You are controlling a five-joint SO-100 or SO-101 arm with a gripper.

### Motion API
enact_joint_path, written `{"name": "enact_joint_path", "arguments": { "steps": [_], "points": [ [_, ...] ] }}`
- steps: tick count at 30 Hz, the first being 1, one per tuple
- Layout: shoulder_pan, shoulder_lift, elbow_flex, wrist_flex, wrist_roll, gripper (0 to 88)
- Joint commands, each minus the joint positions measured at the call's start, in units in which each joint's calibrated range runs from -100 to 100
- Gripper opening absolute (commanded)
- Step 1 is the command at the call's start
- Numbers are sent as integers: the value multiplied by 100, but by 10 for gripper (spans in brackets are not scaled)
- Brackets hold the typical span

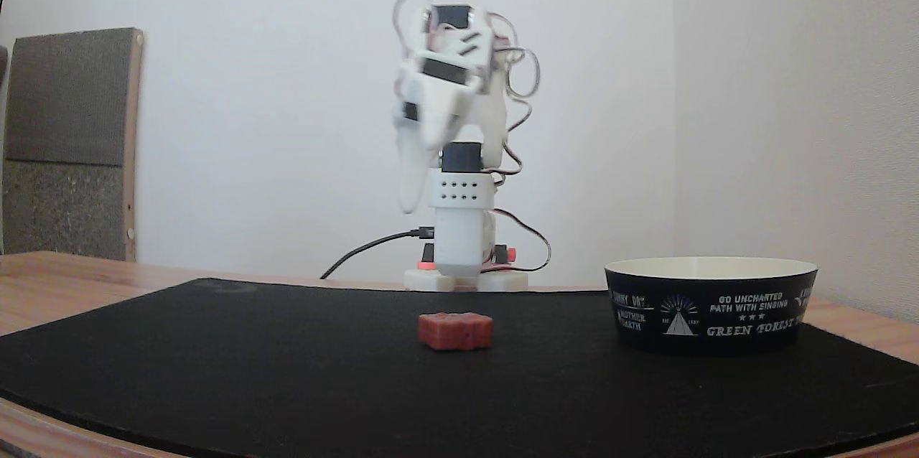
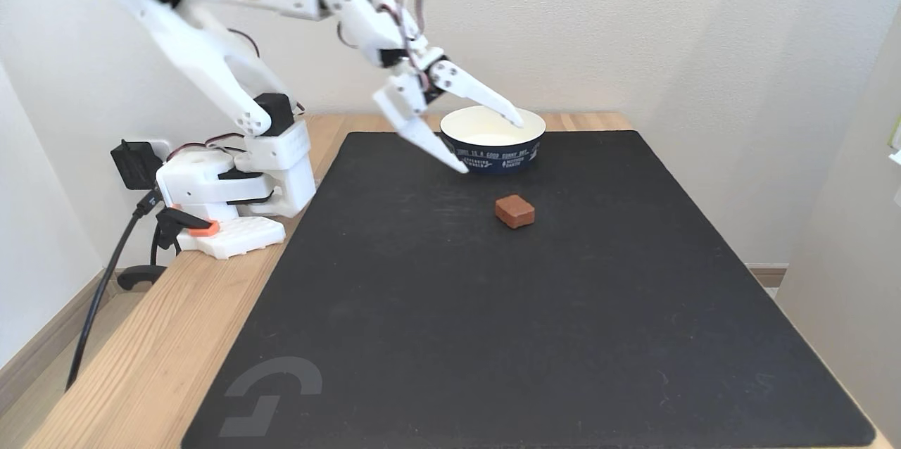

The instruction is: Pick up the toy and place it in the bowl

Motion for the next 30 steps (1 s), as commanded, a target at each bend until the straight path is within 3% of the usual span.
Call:
{"name": "enact_joint_path", "arguments": {
  "steps": [1, 9, 16, 28, 30],
  "points": [
    [121, 1667, -1711, 654, 234, 320],
    [37, 3843, -4009, 1933, 526, 320],
    [-322, 4835, -4532, 1890, 797, 319],
    [-439, 5861, -5442, 1882, 813, 318],
    [-456, 5986, -5451, 1814, 813, 237]
  ]
}}
